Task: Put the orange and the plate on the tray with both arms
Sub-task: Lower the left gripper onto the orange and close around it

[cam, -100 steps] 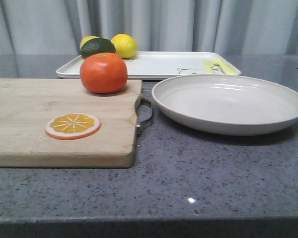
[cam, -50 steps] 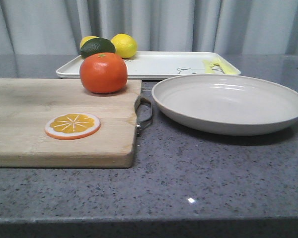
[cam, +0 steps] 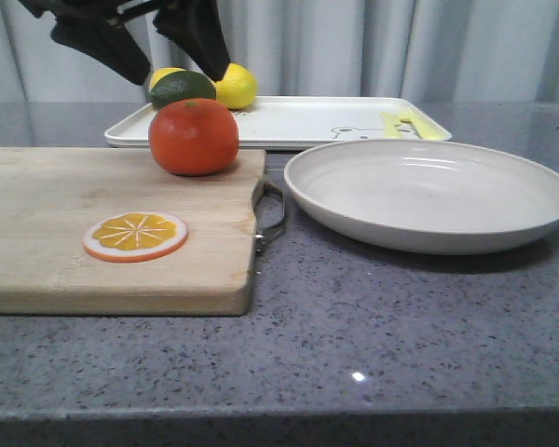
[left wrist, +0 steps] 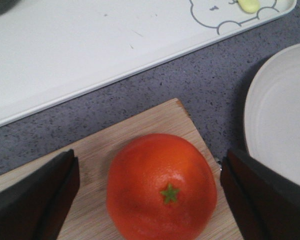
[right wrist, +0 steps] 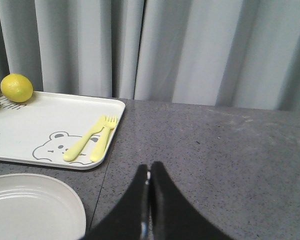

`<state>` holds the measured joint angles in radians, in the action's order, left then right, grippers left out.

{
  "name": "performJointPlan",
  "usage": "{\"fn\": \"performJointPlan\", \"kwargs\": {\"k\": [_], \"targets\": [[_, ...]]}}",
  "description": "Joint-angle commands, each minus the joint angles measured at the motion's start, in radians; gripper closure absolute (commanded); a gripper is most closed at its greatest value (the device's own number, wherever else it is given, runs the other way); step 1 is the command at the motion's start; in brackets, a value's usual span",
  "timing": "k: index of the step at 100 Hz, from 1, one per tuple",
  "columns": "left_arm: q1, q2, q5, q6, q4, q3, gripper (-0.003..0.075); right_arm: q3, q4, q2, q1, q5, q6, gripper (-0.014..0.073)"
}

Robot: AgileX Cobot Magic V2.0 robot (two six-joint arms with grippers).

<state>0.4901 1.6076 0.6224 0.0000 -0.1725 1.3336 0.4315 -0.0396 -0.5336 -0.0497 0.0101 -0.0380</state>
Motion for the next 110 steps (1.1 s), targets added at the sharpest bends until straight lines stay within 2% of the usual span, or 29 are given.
{"fn": "performJointPlan", "kwargs": {"k": [1,70,80,99,110], "targets": [[0.011,-0.011,-0.027,0.000,-0.030,0.050,0.0163,0.035,-0.009,-0.009,0.001,-0.090,0.002,0.0660],[0.011,0.063,0.044,0.038,-0.074,0.062,0.0180,0.035,-0.009,-0.009,0.001,-0.090,0.002,0.0660],[0.011,0.063,0.042,0.038,-0.074,0.062,0.0225,0.035,-0.009,-0.009,0.001,-0.089,0.002,0.0660],[0.011,0.063,0.042,0.038,-0.090,0.062,0.0366,0.035,-0.009,-0.009,0.001,-0.087,0.002,0.0660],[0.018,0.063,0.042,0.038,-0.100,0.064,0.0385,0.035,-0.009,-0.009,0.001,-0.086,0.002,0.0660]]}}
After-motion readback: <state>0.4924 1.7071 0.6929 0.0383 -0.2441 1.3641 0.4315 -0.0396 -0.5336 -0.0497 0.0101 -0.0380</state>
